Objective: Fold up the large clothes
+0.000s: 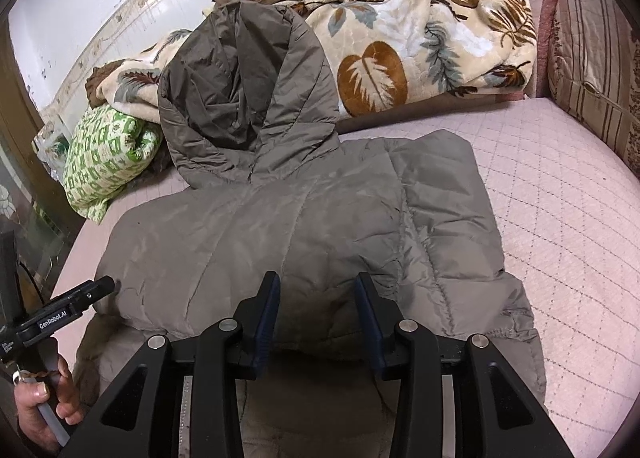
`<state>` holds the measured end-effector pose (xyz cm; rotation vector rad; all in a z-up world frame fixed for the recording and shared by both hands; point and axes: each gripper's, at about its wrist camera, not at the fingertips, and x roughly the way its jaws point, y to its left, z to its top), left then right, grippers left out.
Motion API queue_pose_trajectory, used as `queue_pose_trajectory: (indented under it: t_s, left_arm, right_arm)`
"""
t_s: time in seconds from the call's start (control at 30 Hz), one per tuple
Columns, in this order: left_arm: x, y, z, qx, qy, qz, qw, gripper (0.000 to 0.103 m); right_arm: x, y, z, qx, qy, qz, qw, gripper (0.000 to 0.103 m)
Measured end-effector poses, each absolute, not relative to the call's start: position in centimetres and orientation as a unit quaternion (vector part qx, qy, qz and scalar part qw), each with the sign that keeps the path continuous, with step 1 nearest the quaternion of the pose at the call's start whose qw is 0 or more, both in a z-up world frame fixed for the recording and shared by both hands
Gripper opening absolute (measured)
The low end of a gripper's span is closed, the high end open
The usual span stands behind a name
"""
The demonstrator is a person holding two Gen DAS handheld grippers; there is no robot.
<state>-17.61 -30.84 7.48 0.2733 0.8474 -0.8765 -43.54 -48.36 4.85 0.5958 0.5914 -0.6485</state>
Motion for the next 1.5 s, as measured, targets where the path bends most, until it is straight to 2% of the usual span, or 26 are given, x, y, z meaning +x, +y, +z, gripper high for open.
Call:
queue_pose_trajectory:
  t_s: [0.13,0.27,0.4,0.43,0.5,0.73,0.77,0.93,1.23,1.27,1.3,1.37,1.5]
  left_arm:
    - [-17.4,-30.3,9.1,0.111,0.396,-0.419,0.809,0.078]
    - [-17.0,-29.2,10.8,0.087,0.392,-0.426,0.811,0.078]
    - [-16.6,-28.3,11.8,0.080,0.384,-0.420,0.819,0.078]
    - [-16.4,-28.1,11.9,0.078,0.382,-0.417,0.821,0.078]
    - [-15.9,-27.8,12.0,0.069,0.385,-0.415,0.822,0.078]
    - [-15.4,-27.8,11.3,0.061,0.396,-0.417,0.816,0.078]
    - [-15.5,-27.8,11.3,0.063,0.394,-0.417,0.817,0.078]
    - [-15.2,-28.1,11.2,0.063,0.390,-0.424,0.815,0.078]
    - [-14.4,-28.7,10.0,0.068,0.402,-0.431,0.805,0.078]
    - [-14.4,-28.7,10.0,0.070,0.401,-0.429,0.806,0.078]
    - [-14.2,-28.7,10.0,0.070,0.401,-0.426,0.808,0.078]
    - [-13.9,-28.5,10.1,0.063,0.403,-0.423,0.809,0.078]
    - [-14.1,-28.1,10.6,0.041,0.408,-0.432,0.803,0.078]
  right_arm:
    - [-44.4,-47.8,5.8,0.278,0.280,-0.309,0.865,0.042]
    - [-45.7,-47.7,7.6,0.329,0.258,-0.285,0.862,0.042]
    - [-43.5,-48.6,12.6,0.319,0.258,-0.277,0.869,0.043]
    - [-42.8,-49.2,14.1,0.325,0.256,-0.276,0.868,0.044]
    - [-41.1,-50.4,16.9,0.343,0.250,-0.278,0.862,0.054]
    - [-32.0,-55.6,24.2,0.388,0.226,-0.303,0.840,0.057]
    - [-30.6,-56.3,24.6,0.391,0.227,-0.305,0.838,0.062]
    - [-23.6,-60.7,24.7,0.421,0.236,-0.329,0.812,0.075]
    - [-17.9,-67.3,21.1,0.451,0.237,-0.398,0.763,0.076]
    - [-17.7,-67.6,20.6,0.451,0.240,-0.400,0.761,0.073]
    - [-17.9,-67.7,19.9,0.461,0.226,-0.387,0.766,0.047]
    - [-18.3,-67.3,19.0,0.471,0.216,-0.369,0.772,0.014]
    - [-20.0,-64.3,19.6,0.443,0.202,-0.347,0.802,0.008]
